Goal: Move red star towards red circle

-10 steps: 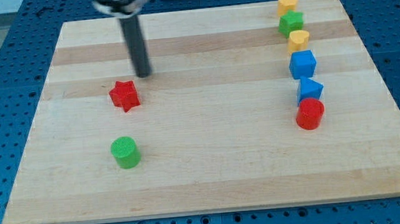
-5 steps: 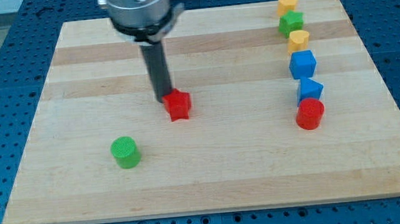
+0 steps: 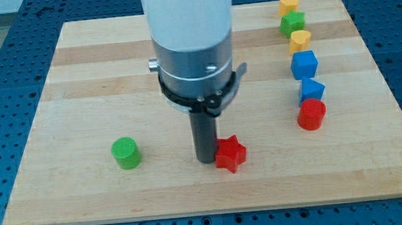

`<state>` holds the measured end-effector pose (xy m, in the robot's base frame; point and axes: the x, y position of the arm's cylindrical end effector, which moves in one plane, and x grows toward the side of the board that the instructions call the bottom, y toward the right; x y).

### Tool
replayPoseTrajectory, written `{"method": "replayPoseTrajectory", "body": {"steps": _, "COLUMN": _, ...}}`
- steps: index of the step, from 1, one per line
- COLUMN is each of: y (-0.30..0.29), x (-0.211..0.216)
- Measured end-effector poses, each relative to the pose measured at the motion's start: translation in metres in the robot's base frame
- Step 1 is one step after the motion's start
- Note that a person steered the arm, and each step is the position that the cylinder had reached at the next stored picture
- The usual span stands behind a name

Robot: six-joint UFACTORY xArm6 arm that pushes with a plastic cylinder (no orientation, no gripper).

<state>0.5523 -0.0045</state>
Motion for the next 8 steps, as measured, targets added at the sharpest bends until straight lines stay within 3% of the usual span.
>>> {"method": "replayPoseTrajectory", "body": {"steps": 2, "y": 0.042, "x": 0.022}}
{"method": "replayPoseTrajectory", "body": {"steps": 4, "y": 0.091, "x": 0.014}}
{"method": "replayPoseTrajectory", "body": {"steps": 6, "y": 0.084, "x": 0.002}}
{"method": "replayPoseTrajectory", "body": {"steps": 8, "y": 0.112, "x": 0.005}}
